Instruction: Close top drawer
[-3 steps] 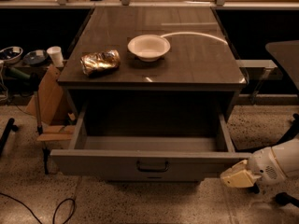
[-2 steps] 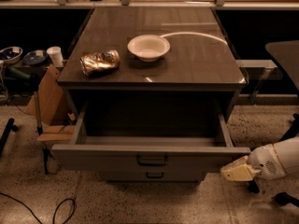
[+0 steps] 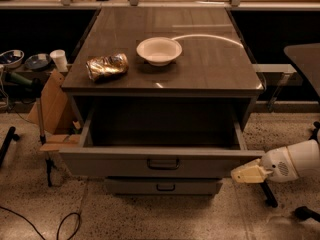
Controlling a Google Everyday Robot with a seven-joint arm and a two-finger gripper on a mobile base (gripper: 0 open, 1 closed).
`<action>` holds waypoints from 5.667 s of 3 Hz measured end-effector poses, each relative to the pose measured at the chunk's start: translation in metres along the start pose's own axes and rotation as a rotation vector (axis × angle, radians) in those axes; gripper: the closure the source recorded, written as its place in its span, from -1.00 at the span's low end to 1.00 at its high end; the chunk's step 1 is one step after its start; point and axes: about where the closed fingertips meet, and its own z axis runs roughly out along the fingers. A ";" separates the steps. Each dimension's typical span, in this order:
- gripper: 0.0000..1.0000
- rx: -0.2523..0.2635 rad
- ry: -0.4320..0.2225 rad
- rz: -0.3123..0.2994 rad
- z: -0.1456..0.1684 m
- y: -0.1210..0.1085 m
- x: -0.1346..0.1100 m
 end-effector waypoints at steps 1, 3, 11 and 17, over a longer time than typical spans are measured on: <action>1.00 -0.018 -0.016 0.023 0.011 -0.003 -0.015; 1.00 -0.038 -0.043 0.072 0.020 -0.019 -0.028; 1.00 -0.063 -0.500 0.318 -0.015 -0.087 -0.087; 1.00 -0.076 -0.443 0.220 0.001 -0.076 -0.128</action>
Offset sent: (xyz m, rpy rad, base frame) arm 0.0463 0.0288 -0.0057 0.0845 0.0566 -0.0456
